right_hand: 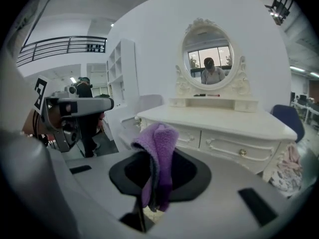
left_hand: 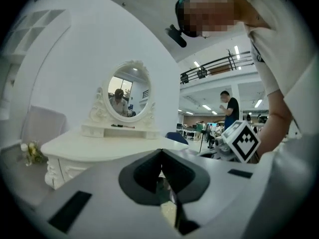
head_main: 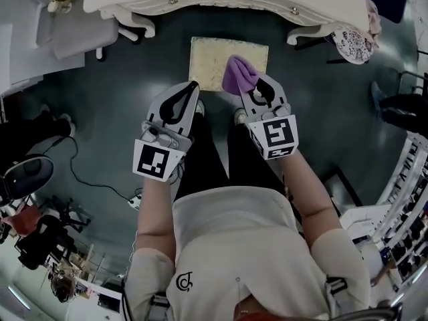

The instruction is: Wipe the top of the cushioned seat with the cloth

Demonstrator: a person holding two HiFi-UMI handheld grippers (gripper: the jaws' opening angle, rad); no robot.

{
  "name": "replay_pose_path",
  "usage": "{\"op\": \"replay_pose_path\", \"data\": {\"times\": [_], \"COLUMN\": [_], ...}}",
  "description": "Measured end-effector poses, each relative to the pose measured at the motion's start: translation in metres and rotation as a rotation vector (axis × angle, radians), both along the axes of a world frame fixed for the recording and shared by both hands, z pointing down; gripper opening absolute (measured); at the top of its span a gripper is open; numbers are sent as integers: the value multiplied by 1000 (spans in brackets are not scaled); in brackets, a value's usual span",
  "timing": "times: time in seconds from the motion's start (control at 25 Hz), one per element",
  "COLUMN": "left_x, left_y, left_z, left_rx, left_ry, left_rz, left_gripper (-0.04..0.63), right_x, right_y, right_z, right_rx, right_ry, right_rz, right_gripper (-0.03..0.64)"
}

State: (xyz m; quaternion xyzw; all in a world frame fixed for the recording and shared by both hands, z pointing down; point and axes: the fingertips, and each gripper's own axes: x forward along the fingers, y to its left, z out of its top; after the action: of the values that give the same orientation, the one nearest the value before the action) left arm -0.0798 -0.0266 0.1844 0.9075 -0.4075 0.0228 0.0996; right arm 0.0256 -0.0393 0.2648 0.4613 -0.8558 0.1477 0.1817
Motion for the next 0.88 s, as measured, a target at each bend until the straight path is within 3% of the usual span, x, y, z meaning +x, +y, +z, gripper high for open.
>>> {"op": "replay_pose_path", "data": {"times": [0.08,0.24,0.44,0.88], "left_x": [-15,-37,-52,-63], "left_y": [-11,-22,-47,-64], "left_z": [27,86,146,266], "left_rx": [-30,-128,-178,-249], "left_ry": [22,-8,35,19], "left_rz": [21,34,16,29], "left_gripper": [12,12,12,12], "right_x": [-13,-28,-43,-89], "right_y": [-12,-31,-57,-98], "right_z": [33,103,186,322], "right_rx": [-43,-165,-257,-321], "right_ry": [9,31,83,77], "right_rz": [7,31,61,59], "right_gripper": [83,83,83,83]}}
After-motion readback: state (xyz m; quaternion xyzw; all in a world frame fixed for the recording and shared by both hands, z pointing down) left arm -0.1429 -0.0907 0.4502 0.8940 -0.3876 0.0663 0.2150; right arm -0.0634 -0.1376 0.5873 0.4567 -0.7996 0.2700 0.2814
